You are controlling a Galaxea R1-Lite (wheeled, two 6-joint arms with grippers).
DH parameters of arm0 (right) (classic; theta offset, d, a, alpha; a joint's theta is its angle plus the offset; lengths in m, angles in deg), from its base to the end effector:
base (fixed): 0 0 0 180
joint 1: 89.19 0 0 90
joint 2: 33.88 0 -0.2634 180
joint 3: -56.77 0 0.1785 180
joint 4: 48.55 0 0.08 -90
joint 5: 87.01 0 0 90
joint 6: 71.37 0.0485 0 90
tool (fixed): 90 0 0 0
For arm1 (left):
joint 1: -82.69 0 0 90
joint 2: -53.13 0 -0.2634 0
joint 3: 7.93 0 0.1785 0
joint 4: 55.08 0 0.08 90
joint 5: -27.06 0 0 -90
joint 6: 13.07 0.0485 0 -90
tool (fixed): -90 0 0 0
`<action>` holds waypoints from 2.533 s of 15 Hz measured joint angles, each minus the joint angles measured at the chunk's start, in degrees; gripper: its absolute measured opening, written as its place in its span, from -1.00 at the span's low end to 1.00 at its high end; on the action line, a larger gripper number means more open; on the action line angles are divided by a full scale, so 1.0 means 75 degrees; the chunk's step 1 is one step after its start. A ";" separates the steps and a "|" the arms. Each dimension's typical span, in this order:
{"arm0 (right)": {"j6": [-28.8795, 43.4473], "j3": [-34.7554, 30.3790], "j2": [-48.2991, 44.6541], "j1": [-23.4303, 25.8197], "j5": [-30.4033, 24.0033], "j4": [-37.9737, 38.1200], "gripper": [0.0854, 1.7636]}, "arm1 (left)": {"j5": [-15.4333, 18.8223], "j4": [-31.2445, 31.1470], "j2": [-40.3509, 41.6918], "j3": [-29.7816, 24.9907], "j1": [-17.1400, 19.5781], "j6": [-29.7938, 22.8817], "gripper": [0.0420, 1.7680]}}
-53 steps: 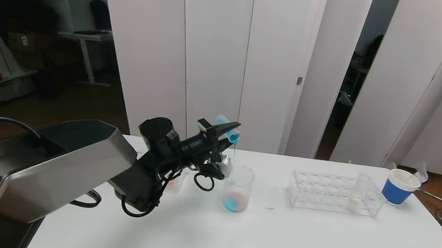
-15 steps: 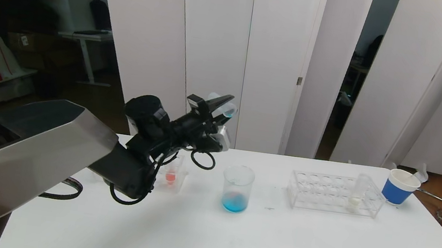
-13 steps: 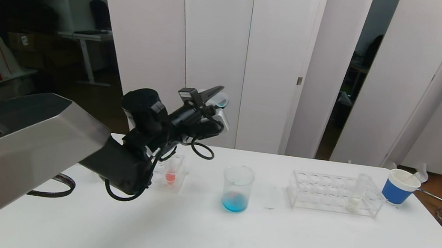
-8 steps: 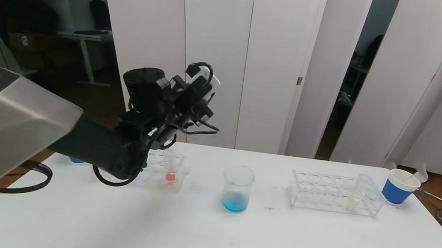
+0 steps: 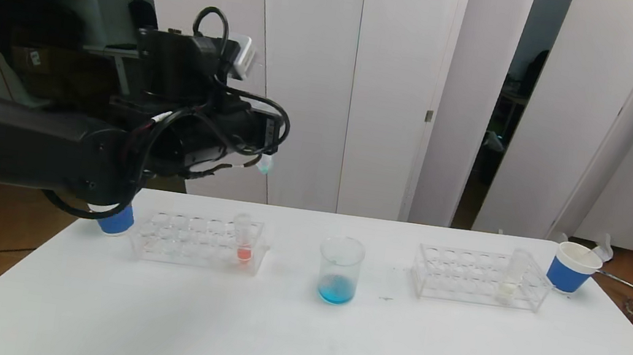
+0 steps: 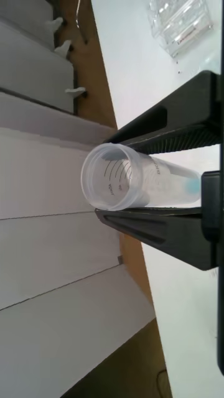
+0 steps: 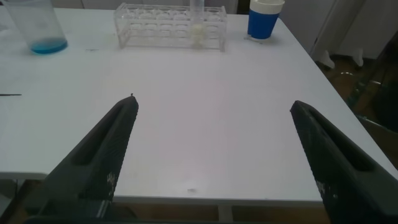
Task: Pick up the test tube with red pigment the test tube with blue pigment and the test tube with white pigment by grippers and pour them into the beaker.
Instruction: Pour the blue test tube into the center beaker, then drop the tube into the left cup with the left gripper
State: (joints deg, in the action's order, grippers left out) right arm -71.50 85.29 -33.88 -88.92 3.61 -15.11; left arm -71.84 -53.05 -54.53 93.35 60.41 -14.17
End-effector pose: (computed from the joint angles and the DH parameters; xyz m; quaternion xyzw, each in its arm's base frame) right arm 0.0215 -0.0006 0.0742 -0.0013 0.0429 -0.0077 0.9990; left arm 0.3590 -0.1390 0.2214 0.0007 0.0377 -0.1161 0.9925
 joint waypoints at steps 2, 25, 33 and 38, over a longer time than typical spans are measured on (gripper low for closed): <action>-0.0007 0.0000 0.0000 0.0000 -0.0003 0.0002 0.99 | 0.0000 -0.0221 0.0320 -0.0085 0.0099 -0.0743 -0.38; 0.0000 0.0003 0.0000 0.0000 0.0000 0.0000 0.99 | -0.0735 0.5444 -0.2344 -0.1911 0.4619 0.0712 -0.38; -0.0003 0.0003 0.0000 0.0000 0.0000 0.0000 0.99 | -0.0653 0.5561 -0.3259 -0.1933 0.4769 0.0624 -0.38; -0.0003 0.0003 0.0000 0.0000 -0.0003 -0.0003 0.99 | -0.0639 0.5494 -0.3417 -0.1933 0.4722 0.0671 -0.04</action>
State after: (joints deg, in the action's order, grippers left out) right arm -71.53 85.31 -33.88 -88.92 3.59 -15.13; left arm -76.63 -11.85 -80.16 78.85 95.83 -9.14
